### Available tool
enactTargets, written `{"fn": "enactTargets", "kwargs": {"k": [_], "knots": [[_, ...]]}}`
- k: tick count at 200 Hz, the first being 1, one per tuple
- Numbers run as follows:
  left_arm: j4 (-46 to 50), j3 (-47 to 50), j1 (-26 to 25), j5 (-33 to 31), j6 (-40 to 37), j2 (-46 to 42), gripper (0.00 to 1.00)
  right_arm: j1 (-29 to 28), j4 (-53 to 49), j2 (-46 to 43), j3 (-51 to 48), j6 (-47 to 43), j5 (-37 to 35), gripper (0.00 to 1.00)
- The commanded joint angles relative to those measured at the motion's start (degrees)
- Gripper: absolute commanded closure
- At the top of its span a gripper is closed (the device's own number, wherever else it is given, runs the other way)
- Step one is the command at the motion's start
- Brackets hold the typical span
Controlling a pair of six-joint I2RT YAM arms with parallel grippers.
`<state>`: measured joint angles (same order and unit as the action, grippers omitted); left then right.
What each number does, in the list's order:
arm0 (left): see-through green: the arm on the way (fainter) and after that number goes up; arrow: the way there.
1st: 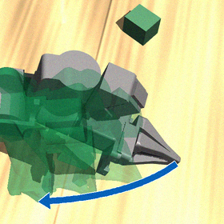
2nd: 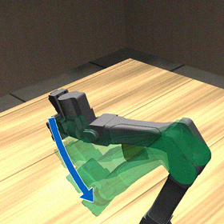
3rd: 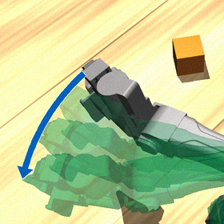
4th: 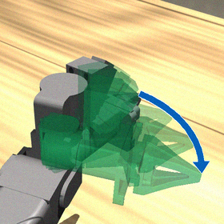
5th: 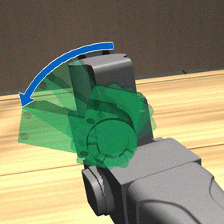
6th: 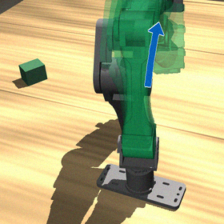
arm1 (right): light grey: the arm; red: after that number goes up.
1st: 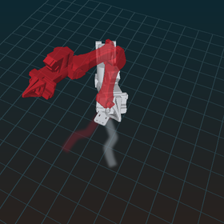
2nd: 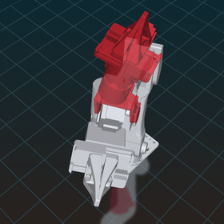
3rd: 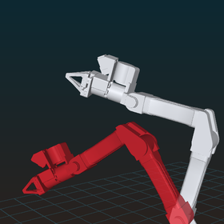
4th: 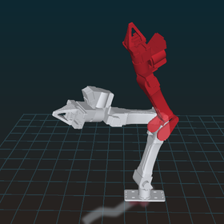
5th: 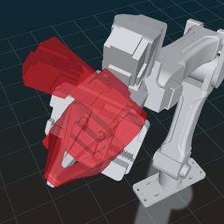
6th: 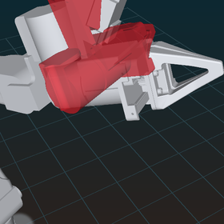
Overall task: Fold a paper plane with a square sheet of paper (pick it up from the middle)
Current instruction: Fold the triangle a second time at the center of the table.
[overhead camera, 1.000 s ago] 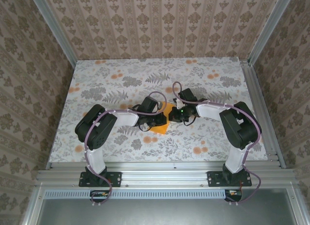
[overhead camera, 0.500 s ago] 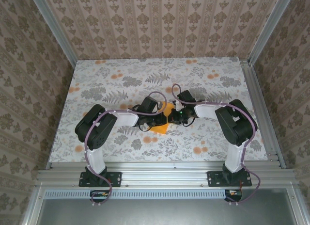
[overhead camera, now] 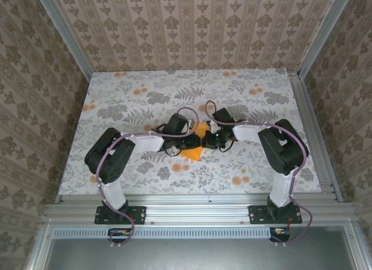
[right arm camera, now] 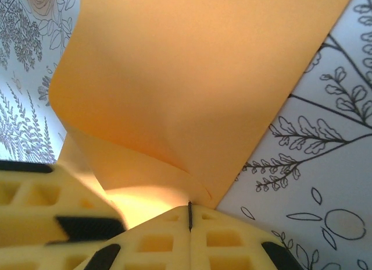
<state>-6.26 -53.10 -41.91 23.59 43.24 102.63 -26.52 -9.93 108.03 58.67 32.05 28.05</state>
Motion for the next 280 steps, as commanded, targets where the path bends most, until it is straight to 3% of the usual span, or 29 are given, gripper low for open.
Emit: {"fn": "enactTargets", "kwargs": {"k": [1,39,191,235,280], "knots": [[4.93,-0.15,0.52,0.33,-2.4,-3.27,0.83,-0.37,-4.52,2.65,0.31,-1.73,-4.15,0.95],[9.58,1.65,0.93,-2.14,-6.98,-3.77,0.87,-0.36,-4.82,2.63,-0.12,-2.01,-4.39,0.95],[3.04,0.84,4.56,0.84,-6.77,3.69,0.88,-0.73,-4.74,1.32,-0.21,-1.66,-3.93,0.94],[3.54,0.8,4.65,0.68,-7.25,5.34,0.88,-0.81,-4.85,-4.09,-0.69,-0.82,-5.28,0.86],[3.22,0.66,4.65,0.86,-7.3,6.94,0.88,-2.5,-0.16,-9.84,-3.28,3.94,-1.51,0.89]]}}
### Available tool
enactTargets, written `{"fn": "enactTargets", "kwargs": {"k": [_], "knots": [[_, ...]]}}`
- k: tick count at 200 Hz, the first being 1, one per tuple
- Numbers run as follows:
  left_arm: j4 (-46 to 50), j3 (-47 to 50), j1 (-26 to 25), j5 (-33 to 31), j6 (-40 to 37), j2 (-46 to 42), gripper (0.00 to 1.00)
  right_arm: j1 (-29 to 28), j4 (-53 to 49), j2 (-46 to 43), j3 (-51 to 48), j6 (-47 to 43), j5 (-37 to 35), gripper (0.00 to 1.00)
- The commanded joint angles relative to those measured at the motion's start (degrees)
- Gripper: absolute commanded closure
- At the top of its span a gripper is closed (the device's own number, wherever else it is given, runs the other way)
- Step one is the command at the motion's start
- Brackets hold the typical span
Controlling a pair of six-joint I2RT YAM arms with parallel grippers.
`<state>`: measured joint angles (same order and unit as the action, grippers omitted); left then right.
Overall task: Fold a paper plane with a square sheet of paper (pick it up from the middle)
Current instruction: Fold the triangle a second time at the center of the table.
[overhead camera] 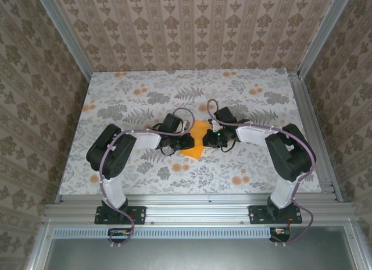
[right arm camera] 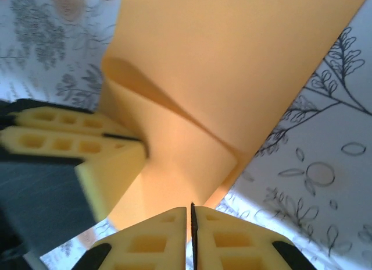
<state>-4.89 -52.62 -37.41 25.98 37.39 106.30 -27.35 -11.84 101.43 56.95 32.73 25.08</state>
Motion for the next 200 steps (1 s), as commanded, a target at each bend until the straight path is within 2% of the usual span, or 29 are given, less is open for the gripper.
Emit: {"fn": "enactTargets", "kwargs": {"k": [1,34,71,200], "knots": [[1.83,0.21,0.14,-1.54,-1.48,3.28,0.88,-1.79,1.87,-3.25,-1.65,3.37,1.55,0.89],[1.98,-0.09,0.23,-1.39,-1.31,4.29,0.88,-5.33,5.37,-2.14,-2.97,6.24,2.96,0.92],[1.98,0.28,0.32,-1.31,-1.39,4.62,0.88,-6.61,7.68,0.04,-4.39,7.53,3.09,0.95],[0.92,0.74,0.41,-0.67,-1.09,5.57,0.88,-5.78,3.71,2.35,-4.2,4.01,-0.76,0.96]]}}
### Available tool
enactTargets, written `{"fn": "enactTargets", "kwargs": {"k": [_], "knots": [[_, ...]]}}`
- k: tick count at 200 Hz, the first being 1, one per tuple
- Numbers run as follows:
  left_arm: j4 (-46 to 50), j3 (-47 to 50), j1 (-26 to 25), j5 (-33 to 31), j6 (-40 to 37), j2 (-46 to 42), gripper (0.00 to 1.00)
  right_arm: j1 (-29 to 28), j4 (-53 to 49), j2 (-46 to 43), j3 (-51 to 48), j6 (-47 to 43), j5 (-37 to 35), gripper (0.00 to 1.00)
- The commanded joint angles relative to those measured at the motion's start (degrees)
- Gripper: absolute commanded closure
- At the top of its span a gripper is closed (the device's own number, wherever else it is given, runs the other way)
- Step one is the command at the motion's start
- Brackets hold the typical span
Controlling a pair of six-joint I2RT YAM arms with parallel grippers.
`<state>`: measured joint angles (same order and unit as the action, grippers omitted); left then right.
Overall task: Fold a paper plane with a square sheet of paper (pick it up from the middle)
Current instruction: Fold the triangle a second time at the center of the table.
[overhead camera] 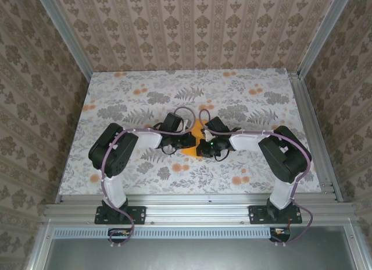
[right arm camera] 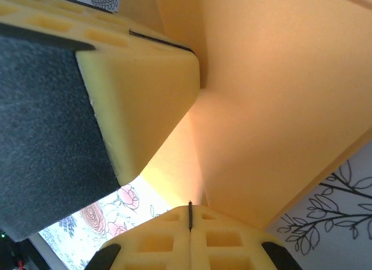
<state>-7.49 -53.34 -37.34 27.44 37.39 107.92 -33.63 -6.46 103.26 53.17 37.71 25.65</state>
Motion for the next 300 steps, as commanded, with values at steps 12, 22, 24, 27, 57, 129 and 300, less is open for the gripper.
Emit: {"fn": "enactTargets", "kwargs": {"k": [12,22,24,27,57,129,300], "knots": [[3.52,1.35,0.34,-2.13,-1.07,4.18,0.88,0.59,-1.59,0.52,-0.52,-0.91,-1.07,0.96],[3.53,1.22,0.34,-2.0,-1.03,4.34,0.88,0.59,-1.4,0.45,-0.71,-0.88,-0.7,0.96],[3.46,1.2,0.34,-1.97,-1.01,4.39,0.88,0.58,-1.31,0.49,-0.7,-0.89,-0.69,0.96],[3.52,1.11,0.34,-1.95,-1.0,4.48,0.88,0.58,-1.28,0.53,-0.77,-0.84,-0.62,0.96],[3.56,0.83,0.42,-1.95,-0.94,4.84,0.88,0.67,0.09,0.86,-2.05,-0.29,0.23,0.96],[3.75,-0.05,0.94,-1.72,-0.56,5.01,0.89,0.74,1.1,1.03,-4.99,0.13,0.3,0.96],[6.67,-7.97,5.95,2.8,-0.47,3.87,0.88,0.76,1.63,2.29,-8.87,-1.24,-0.44,0.98]]}}
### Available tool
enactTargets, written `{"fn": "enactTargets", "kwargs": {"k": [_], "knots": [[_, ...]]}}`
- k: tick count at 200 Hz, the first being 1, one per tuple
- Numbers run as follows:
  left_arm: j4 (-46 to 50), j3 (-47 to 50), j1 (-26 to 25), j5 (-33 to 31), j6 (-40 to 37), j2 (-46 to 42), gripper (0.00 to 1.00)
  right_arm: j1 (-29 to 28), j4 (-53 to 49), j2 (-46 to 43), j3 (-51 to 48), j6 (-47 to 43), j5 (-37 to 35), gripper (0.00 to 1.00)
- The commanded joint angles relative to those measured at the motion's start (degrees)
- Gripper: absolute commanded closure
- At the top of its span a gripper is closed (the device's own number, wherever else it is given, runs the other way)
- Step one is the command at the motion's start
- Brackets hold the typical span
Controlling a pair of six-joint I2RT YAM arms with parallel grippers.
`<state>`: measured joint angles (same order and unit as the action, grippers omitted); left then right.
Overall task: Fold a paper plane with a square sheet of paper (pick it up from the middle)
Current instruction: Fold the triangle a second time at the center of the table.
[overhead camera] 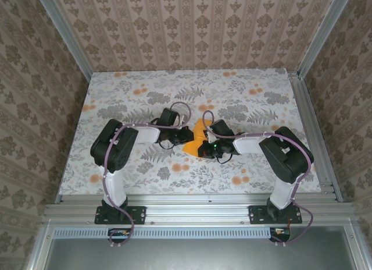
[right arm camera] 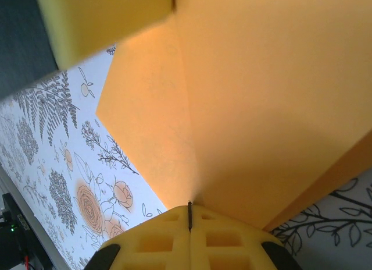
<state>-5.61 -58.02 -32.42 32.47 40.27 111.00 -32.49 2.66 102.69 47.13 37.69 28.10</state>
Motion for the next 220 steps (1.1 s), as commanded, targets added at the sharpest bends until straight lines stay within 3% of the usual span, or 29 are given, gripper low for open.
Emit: {"fn": "enactTargets", "kwargs": {"k": [1,53,124,220], "knots": [[4.89,-3.4,1.04,-2.23,-3.4,0.79,0.88,-0.38,-7.49,2.82,-2.79,-1.22,-2.88,0.98],[6.93,-6.58,1.84,-1.14,-4.12,-0.61,0.87,-0.37,-7.82,2.69,-2.36,-1.24,-2.78,0.98],[3.08,3.35,-2.01,0.93,3.3,-7.76,0.87,-0.38,-9.85,2.07,-0.82,-2.34,-2.92,0.99],[-4.58,1.08,-4.93,1.63,7.76,0.75,0.87,-0.47,-10.19,2.59,-0.49,-2.26,-3.29,0.99]]}}
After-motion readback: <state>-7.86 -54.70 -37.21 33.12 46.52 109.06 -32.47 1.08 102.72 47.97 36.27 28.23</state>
